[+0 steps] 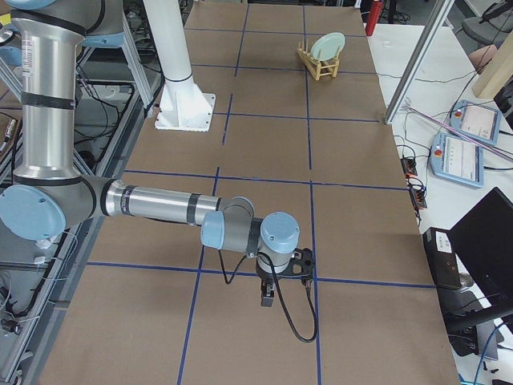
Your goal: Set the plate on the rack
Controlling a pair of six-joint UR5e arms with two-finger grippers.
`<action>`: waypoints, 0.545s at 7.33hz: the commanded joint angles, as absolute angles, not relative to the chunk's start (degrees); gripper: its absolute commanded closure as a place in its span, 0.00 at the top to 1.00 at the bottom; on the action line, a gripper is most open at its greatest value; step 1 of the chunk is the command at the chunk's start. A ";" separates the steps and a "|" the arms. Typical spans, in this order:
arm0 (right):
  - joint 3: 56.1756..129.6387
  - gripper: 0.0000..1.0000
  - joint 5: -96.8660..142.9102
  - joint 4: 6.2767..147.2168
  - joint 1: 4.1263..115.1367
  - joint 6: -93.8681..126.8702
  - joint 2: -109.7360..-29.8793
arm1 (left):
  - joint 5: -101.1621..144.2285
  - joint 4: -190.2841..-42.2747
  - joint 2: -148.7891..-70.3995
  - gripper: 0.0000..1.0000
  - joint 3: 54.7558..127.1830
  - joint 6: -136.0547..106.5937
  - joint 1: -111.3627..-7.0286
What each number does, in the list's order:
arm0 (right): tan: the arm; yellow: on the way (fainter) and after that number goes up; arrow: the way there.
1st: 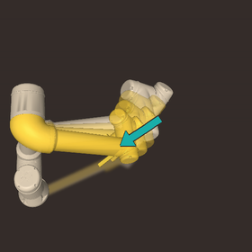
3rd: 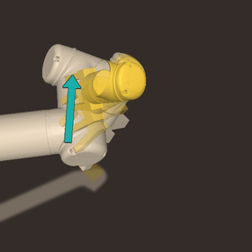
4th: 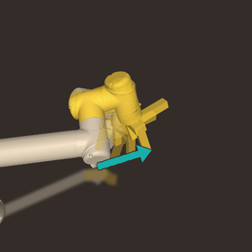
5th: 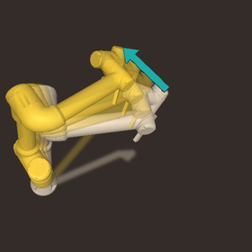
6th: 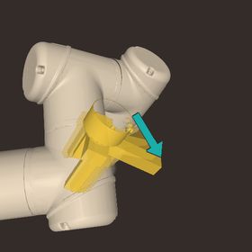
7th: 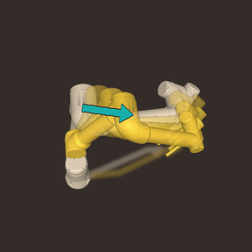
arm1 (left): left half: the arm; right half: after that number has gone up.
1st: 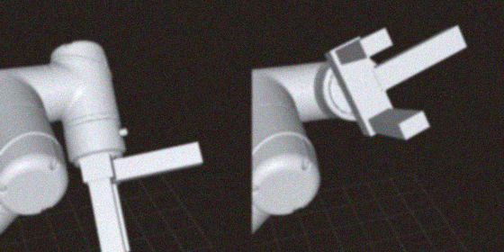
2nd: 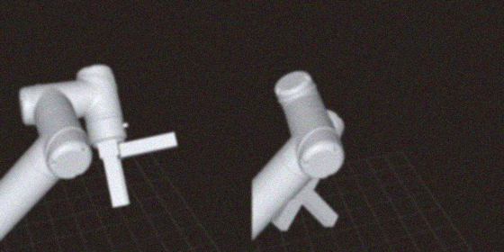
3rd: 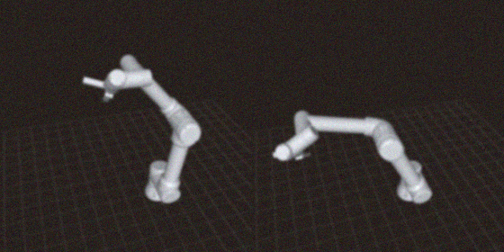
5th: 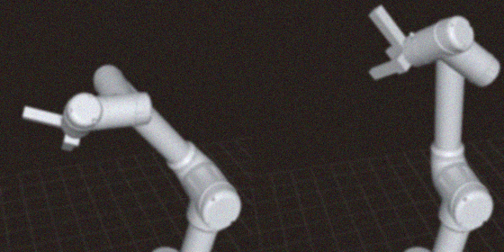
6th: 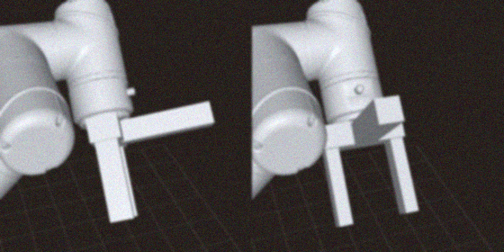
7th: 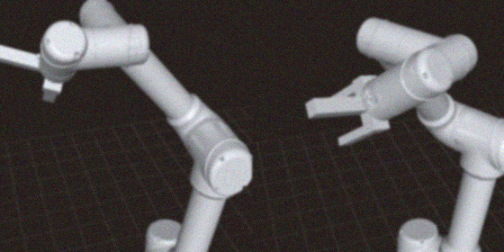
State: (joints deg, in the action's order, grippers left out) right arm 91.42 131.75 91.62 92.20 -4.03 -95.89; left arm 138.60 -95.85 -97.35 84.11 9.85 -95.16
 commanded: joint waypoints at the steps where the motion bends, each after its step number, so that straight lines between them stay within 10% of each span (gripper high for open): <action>1: 91.41 1.00 131.75 91.67 92.20 -4.04 -95.89 | 138.78 -98.25 -92.66 1.00 87.68 9.76 -95.27; 4: 91.41 1.00 131.75 91.58 92.20 -4.04 -95.89 | 138.17 -98.87 -89.22 1.00 91.48 9.75 -95.19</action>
